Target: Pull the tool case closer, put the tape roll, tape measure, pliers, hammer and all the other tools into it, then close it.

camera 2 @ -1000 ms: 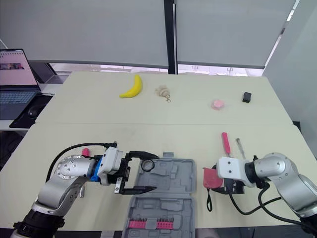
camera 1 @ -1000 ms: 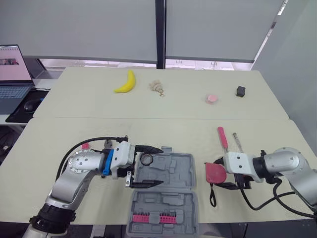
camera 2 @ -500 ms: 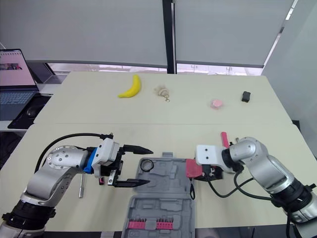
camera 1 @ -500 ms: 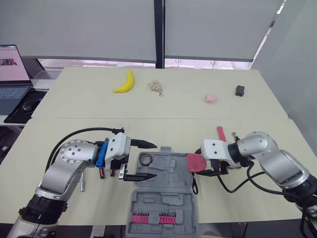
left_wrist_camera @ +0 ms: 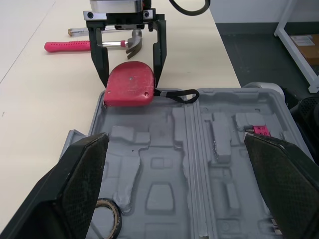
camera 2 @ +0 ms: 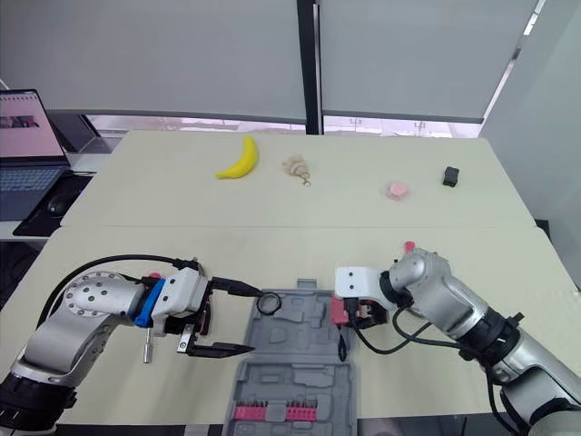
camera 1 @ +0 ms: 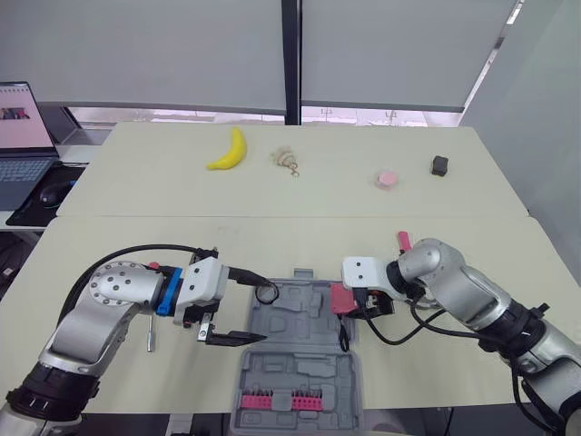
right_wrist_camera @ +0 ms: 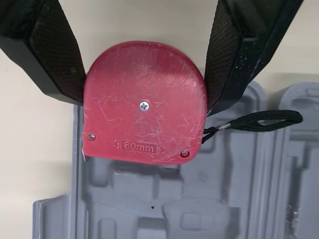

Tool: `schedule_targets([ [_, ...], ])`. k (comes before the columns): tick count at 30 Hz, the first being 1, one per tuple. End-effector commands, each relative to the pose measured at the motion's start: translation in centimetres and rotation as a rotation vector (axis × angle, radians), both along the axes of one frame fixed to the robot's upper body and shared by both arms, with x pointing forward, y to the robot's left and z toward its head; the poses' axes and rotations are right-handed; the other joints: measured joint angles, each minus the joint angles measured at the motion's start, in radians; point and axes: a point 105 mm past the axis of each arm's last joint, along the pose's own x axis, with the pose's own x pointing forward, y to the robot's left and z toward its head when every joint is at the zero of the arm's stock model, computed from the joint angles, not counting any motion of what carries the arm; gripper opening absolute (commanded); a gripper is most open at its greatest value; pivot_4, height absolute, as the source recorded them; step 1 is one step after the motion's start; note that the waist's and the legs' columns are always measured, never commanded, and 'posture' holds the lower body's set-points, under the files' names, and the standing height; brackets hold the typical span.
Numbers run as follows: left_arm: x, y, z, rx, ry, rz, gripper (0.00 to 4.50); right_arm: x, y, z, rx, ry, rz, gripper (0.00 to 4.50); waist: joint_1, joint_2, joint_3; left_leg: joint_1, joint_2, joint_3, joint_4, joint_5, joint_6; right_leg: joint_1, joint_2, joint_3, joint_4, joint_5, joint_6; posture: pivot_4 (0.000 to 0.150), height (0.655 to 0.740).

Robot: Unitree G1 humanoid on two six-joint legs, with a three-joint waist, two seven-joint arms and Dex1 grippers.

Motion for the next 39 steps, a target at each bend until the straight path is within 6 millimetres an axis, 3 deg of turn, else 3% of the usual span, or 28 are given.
schedule_targets([
  [1,0.0,0.1,0.6,0.008,-0.047,-0.008,4.50,0.7,0.4,0.3,-0.014,-0.046,0.015,3.21,0.000,0.000,0.000,0.000,0.000,0.000,0.000,0.000,0.000,0.000,0.000,0.000,0.000,0.000,0.000,0.150,0.7400],
  [36,-0.3,-1.1,-0.1,-0.009,-0.038,-0.022,4.50,0.4,2.1,0.1,-0.010,-0.063,0.049,3.21,0.000,0.000,0.000,0.000,0.000,0.001,0.000,0.000,0.000,0.000,0.000,0.000,0.000,0.000,0.000,0.150,0.7400],
  [39,-0.3,-1.2,-0.1,-0.011,-0.037,-0.025,4.50,0.4,2.2,0.6,0.010,-0.068,0.046,4.08,0.000,0.000,0.000,0.000,0.000,0.000,0.000,0.000,0.000,0.000,0.000,0.000,0.000,0.000,0.000,0.150,0.7400],
])
